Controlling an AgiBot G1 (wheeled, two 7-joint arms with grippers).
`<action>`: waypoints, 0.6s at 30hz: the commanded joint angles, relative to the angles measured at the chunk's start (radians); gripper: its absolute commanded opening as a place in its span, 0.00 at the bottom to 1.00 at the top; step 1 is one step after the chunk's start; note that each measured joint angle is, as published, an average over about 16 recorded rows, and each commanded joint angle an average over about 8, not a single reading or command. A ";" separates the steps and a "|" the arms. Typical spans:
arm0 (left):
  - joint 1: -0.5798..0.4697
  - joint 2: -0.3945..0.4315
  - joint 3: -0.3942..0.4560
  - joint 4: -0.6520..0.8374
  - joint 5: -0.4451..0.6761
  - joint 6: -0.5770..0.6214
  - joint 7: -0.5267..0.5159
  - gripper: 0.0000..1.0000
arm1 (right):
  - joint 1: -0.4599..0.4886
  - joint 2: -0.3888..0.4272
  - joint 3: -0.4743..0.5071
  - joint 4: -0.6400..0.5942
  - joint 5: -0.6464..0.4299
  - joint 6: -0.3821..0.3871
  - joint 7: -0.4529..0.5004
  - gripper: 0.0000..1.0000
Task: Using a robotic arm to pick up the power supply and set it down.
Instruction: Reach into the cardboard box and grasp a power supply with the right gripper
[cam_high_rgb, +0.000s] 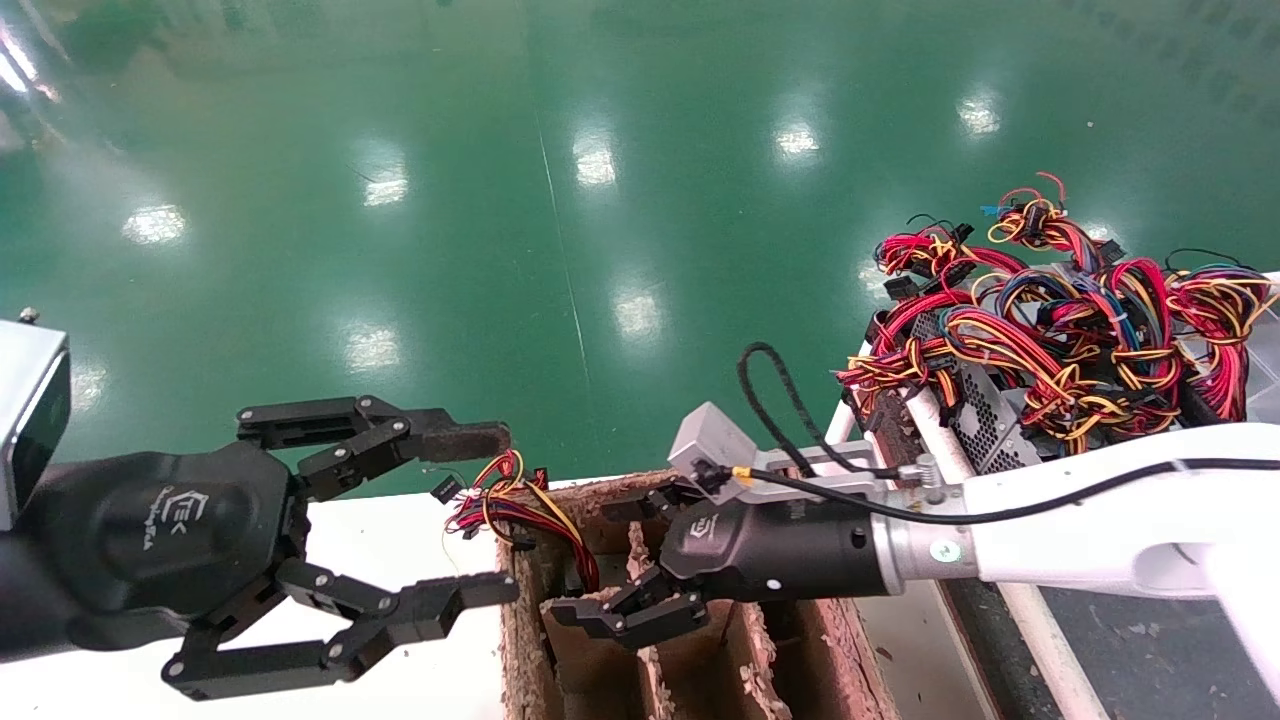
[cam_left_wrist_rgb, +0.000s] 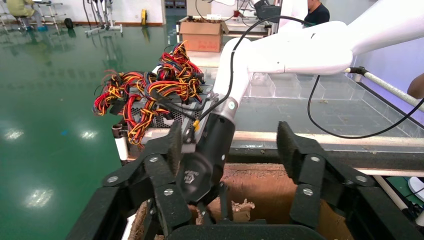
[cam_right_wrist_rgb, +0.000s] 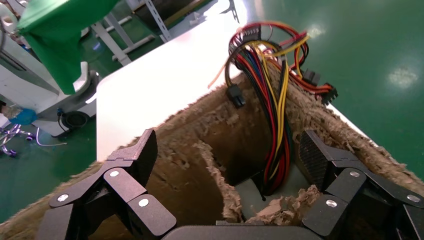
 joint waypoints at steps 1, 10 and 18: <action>0.000 0.000 0.000 0.000 0.000 0.000 0.000 1.00 | 0.013 -0.025 -0.007 -0.038 -0.010 0.003 -0.011 0.85; 0.000 0.000 0.000 0.000 0.000 0.000 0.000 1.00 | 0.052 -0.095 -0.017 -0.180 -0.018 -0.008 -0.075 0.06; 0.000 0.000 0.000 0.000 0.000 0.000 0.000 1.00 | 0.080 -0.143 -0.023 -0.281 -0.022 -0.019 -0.121 0.00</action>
